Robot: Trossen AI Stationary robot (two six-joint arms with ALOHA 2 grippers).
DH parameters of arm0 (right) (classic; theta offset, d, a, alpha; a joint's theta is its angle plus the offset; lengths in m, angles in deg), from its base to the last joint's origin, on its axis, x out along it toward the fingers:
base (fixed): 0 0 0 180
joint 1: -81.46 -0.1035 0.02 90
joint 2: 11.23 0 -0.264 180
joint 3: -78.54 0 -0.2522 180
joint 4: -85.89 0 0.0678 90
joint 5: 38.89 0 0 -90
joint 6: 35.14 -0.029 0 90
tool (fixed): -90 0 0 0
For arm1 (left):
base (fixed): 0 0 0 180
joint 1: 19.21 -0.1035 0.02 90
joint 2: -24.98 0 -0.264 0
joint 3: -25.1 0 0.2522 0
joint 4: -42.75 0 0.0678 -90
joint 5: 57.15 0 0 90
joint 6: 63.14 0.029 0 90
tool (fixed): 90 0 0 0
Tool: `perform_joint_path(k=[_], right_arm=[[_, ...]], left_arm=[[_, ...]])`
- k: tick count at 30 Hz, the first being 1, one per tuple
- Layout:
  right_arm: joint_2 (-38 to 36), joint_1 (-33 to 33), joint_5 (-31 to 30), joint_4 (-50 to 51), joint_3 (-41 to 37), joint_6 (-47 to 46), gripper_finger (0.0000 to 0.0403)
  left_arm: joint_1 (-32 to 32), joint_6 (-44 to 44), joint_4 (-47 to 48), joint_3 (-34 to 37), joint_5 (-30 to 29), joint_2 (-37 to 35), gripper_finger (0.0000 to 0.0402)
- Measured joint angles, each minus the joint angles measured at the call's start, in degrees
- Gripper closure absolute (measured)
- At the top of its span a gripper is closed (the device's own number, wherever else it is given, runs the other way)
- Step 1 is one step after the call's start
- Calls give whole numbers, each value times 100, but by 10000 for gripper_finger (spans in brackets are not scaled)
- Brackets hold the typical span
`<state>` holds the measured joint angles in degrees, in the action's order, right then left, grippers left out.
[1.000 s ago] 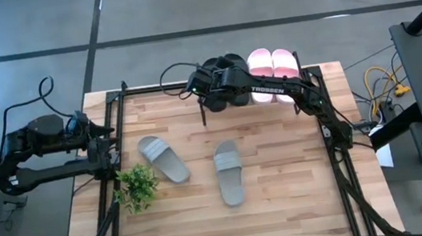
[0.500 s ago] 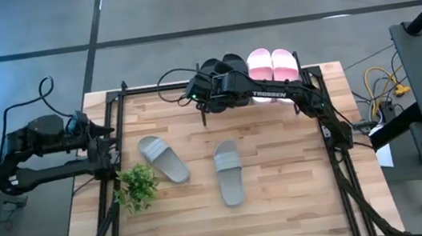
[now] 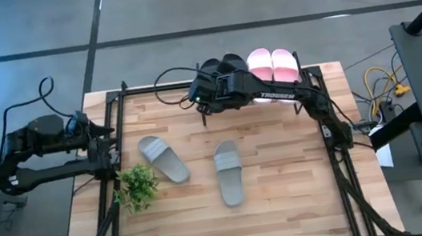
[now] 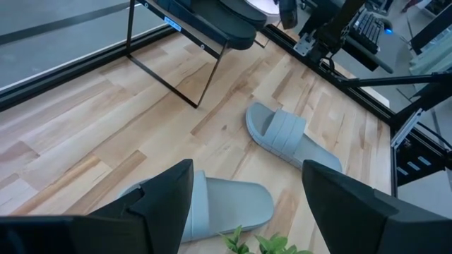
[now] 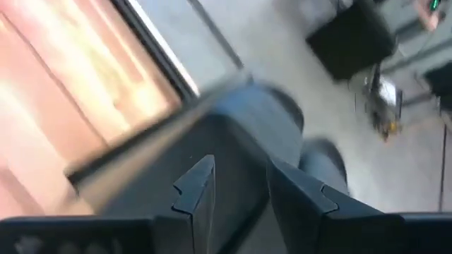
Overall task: Pick and place slides into the shelf
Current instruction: Move the right gray slide to the top center of the table
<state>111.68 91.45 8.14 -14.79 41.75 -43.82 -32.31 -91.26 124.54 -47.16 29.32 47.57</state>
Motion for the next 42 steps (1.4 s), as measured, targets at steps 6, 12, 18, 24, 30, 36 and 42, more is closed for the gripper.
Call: perform_joint_path(k=[6, 12, 18, 24, 30, 36, 42], right_arm=[[-42, -222, 1113, 1865, 420, -1637, 275], [-96, -834, 2277, 2377, 48, -2495, 282], [-141, -1733, 3000, 2284, -540, -3639, 292], [-136, -2715, 2792, 2020, -1032, -4547, 302], [-42, -3639, 654, 1714, -1594, -4113, 288], [31, -3678, 861, 1155, -2243, -3733, 241], [34, -3384, 906, 743, -2706, -3710, 196]], left_arm=[[0, -7, 15, 0, 0, -1, 152], [0, -7, 15, 10, 0, -1, 152], [0, -9, 61, 92, 0, -1, 152], [0, -1, 59, 103, 0, -1, 152], [0, 192, 58, 105, -1, -17, 152], [0, 209, 52, 196, 0, -17, 152], [0, 149, 46, 459, 18, -23, 152]])
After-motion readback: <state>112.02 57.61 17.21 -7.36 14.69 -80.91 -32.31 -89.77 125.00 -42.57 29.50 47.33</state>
